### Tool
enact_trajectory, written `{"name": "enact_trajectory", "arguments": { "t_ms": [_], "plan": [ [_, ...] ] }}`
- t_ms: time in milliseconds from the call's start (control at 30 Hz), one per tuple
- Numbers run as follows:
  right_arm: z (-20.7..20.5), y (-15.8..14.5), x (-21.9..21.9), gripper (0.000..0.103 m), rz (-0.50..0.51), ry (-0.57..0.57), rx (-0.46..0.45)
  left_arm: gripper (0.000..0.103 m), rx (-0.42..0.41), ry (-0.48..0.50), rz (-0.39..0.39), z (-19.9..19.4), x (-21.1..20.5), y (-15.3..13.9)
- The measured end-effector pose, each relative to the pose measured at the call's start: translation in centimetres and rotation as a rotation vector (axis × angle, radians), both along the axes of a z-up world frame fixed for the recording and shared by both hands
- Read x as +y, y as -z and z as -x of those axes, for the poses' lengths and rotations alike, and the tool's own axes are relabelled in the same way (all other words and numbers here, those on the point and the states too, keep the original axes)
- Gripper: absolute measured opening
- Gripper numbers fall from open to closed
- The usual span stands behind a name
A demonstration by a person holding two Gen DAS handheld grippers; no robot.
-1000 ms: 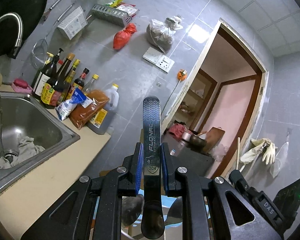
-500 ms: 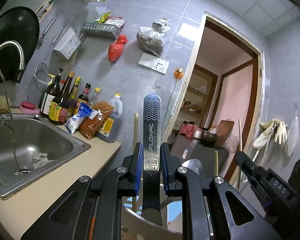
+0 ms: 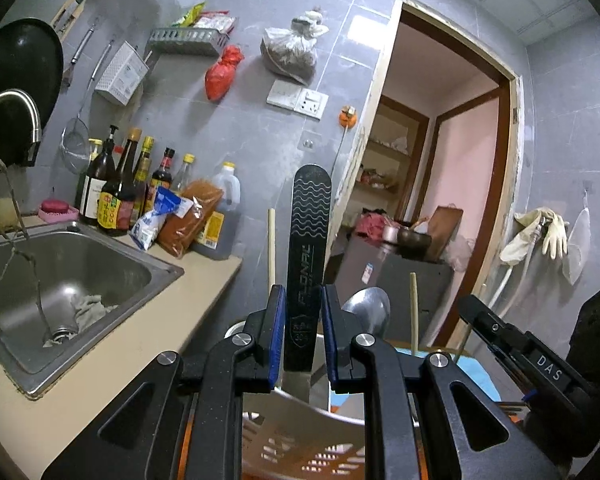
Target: Organize utensils
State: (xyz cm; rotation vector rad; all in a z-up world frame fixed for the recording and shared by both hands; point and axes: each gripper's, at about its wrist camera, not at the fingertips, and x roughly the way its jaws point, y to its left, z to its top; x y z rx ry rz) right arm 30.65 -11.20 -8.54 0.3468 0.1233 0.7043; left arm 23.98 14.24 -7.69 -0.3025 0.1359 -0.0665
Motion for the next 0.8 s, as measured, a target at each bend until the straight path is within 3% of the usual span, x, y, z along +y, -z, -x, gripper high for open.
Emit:
{"name": "enact_trajectory", "arguments": {
  "t_ms": [67,100,233,367,500,667,733,800],
  "plan": [
    [0.2,-0.1,-0.1,0.016,0.005,0.002,0.012,0.015,0.023,0.028,-0.005,0.0,-0.1,-0.2],
    [0.3,-0.2,-0.1,0.024,0.009,0.003,0.018,0.015,0.042,0.046,-0.011,0.0,-0.3,-0.4],
    [0.8,-0.7,-0.4,0.025,0.025,0.01,0.04,0.016,0.091,0.085,-0.015,-0.2,-0.8,-0.7],
    [1.3,-1.6,-0.8,0.029,0.042,0.029,0.056,0.04,0.113,0.108,0.022,0.0,-0.8,-1.4],
    [1.7,-2.5,-1.6,0.047,0.056,0.054,0.073,0.042,0.138,0.103,0.037,0.3,-0.7,-2.5],
    [2.6,-4.0,-3.0,0.066,0.069,0.12,0.102,0.073,0.164,0.107,0.008,1.1,-1.3,-4.4],
    [3.4,-4.7,-3.6,0.078,0.07,0.149,0.104,0.084,0.181,0.102,-0.013,1.4,-1.8,-5.1],
    [4.2,-5.5,-4.4,0.082,0.079,0.174,0.112,0.091,0.196,0.098,-0.029,1.7,-2.2,-5.6]
  ]
}}
